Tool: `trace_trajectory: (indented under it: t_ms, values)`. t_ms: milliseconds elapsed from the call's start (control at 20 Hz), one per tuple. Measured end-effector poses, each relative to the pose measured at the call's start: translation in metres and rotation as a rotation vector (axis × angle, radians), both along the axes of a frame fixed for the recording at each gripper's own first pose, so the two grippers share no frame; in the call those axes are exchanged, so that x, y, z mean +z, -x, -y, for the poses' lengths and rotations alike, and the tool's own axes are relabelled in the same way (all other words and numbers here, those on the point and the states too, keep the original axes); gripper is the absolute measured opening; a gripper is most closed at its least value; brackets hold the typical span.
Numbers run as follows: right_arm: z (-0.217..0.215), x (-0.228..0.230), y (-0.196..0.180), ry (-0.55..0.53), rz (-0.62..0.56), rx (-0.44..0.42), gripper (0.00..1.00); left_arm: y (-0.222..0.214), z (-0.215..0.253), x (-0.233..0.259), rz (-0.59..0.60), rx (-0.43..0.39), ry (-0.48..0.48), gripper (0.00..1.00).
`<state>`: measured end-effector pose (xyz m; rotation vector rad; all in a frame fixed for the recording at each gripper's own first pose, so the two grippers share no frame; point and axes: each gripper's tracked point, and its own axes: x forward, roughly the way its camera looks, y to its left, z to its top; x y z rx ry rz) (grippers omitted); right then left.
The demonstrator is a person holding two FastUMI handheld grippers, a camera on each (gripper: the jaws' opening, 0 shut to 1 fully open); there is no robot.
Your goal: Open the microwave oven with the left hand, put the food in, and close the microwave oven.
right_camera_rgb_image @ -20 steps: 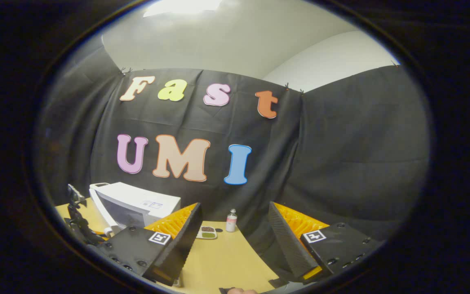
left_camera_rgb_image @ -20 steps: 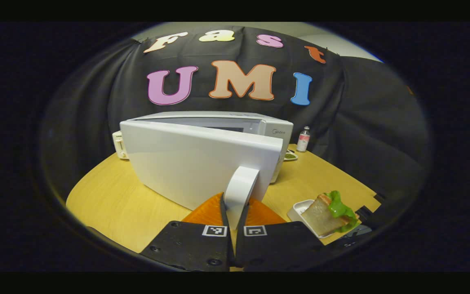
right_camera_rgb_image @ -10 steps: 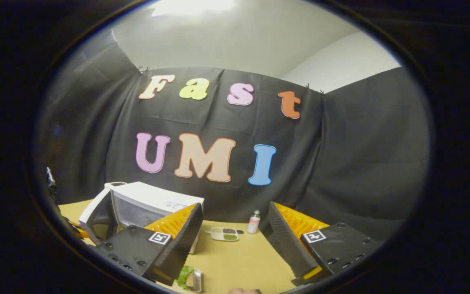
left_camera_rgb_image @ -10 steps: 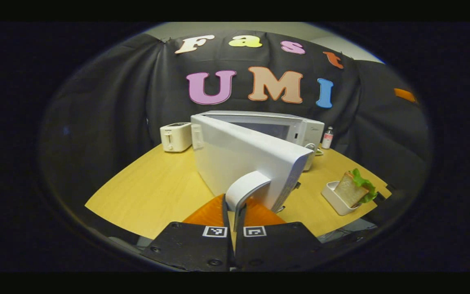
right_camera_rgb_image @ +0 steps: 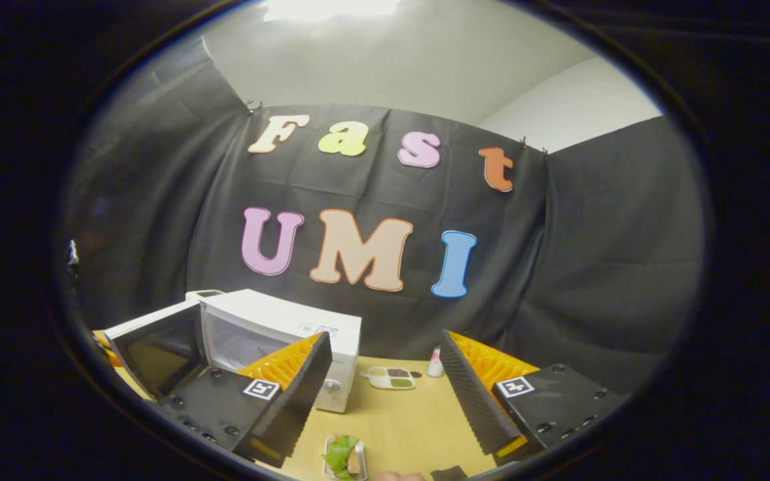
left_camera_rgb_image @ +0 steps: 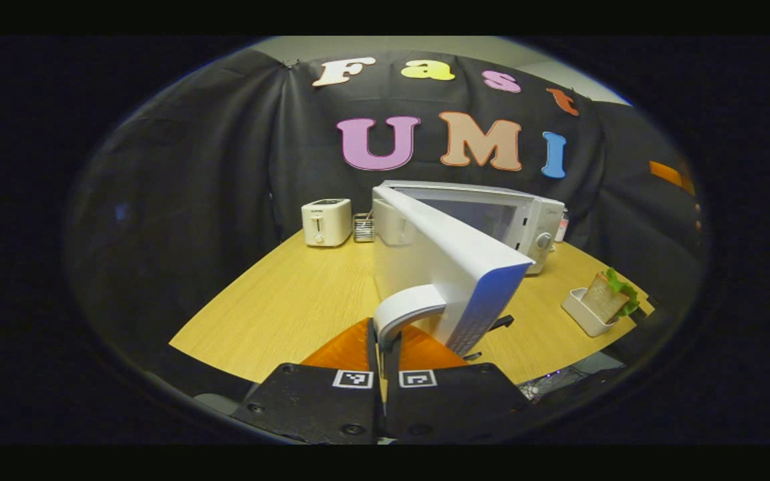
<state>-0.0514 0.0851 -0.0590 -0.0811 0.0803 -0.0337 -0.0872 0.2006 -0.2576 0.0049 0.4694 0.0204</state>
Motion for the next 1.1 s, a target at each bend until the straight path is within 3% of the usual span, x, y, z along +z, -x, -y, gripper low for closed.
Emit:
trace_trajectory:
  t_ms: [350,550,650,750,800,900,1050,1100]
  values:
    - [-0.005,-0.015,0.000,0.017,-0.029,-0.002,0.98,0.000,-0.001,-0.001,-0.004,-0.014,0.007,0.02]
    - [-0.008,-0.024,0.002,-0.004,-0.047,-0.001,0.97,0.003,-0.001,-0.002,-0.014,0.009,0.021,0.07]
    - [-0.009,-0.029,0.004,-0.009,-0.056,0.002,0.97,0.003,-0.004,-0.005,-0.026,0.040,0.051,0.29]
    - [-0.013,-0.033,0.006,-0.027,-0.055,0.021,0.98,0.009,-0.003,-0.006,-0.038,0.057,0.111,0.76]
    - [-0.015,-0.038,0.006,-0.043,-0.058,0.029,0.98,0.011,-0.004,-0.008,-0.039,0.070,0.120,0.92]
    - [-0.014,-0.065,0.008,-0.075,-0.115,0.031,0.98,0.013,-0.006,-0.005,-0.033,0.080,0.100,0.98]
    - [-0.005,-0.101,0.014,-0.125,-0.199,-0.004,0.98,0.019,-0.003,0.011,-0.003,0.058,0.076,0.89]
    - [-0.006,-0.109,0.014,-0.133,-0.212,-0.008,0.98,0.021,-0.003,0.020,0.014,0.049,0.071,0.94]
